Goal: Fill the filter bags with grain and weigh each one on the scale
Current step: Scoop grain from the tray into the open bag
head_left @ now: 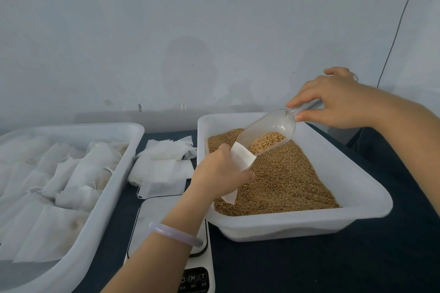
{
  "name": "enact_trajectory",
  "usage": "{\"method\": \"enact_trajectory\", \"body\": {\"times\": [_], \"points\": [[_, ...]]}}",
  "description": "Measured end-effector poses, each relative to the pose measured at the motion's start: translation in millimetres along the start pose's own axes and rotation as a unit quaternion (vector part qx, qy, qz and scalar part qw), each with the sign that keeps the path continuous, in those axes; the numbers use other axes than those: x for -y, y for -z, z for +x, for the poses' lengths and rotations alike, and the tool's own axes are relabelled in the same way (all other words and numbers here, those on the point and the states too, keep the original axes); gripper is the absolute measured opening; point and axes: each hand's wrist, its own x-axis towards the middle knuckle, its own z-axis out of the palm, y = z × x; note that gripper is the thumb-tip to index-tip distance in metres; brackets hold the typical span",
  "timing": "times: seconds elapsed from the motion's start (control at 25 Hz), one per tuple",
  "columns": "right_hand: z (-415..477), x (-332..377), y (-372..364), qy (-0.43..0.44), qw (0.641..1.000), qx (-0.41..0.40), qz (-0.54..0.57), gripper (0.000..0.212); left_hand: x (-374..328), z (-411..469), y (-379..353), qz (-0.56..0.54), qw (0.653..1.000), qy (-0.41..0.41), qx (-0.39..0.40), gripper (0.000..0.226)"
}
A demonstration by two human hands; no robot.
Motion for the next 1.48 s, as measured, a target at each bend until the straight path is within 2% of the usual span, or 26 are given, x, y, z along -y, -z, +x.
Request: {"method": "enact_trajectory", "body": {"times": [0.6, 0.68, 0.76, 0.88, 0.96, 1.04, 1.16, 1.28, 1.48], "points": [[6, 5, 9, 0.058, 0.995, -0.069, -0.035, 0.029, -2, -1, 2, -0.041, 0.999, 0.01, -0.012, 0.04], [6, 0, 8, 0.044, 0.997, -0.069, -0.018, 0.029, -2, -2, 2, -0.057, 0.998, 0.008, -0.01, 0.041], [5, -10, 2, -0.017, 0.999, -0.049, 0.005, 0.03, -1, -2, 3, -0.092, 0.996, 0.011, -0.018, 0.042], [-5, -17, -35, -0.115, 0.992, 0.037, -0.035, 0.034, 2, -3, 4, -0.136, 0.989, 0.031, -0.055, 0.036], [-15, -10, -72, -0.125, 0.987, 0.093, -0.05, 0.033, 2, -3, 4, -0.148, 0.986, 0.037, -0.073, 0.035], [-18, 0, -103, -0.114, 0.986, 0.111, -0.044, 0.03, 3, -3, 3, -0.158, 0.983, 0.037, -0.084, 0.037], [-12, 9, -131, -0.111, 0.987, 0.112, -0.006, 0.026, 4, -2, 4, -0.173, 0.979, 0.042, -0.101, 0.036], [-12, 9, -138, -0.13, 0.98, 0.127, 0.086, 0.021, 4, -2, 4, -0.173, 0.979, 0.042, -0.1, 0.034], [-21, -13, -106, -0.147, 0.96, 0.13, 0.199, 0.033, 3, -2, 3, -0.124, 0.989, 0.025, -0.072, 0.035]]}}
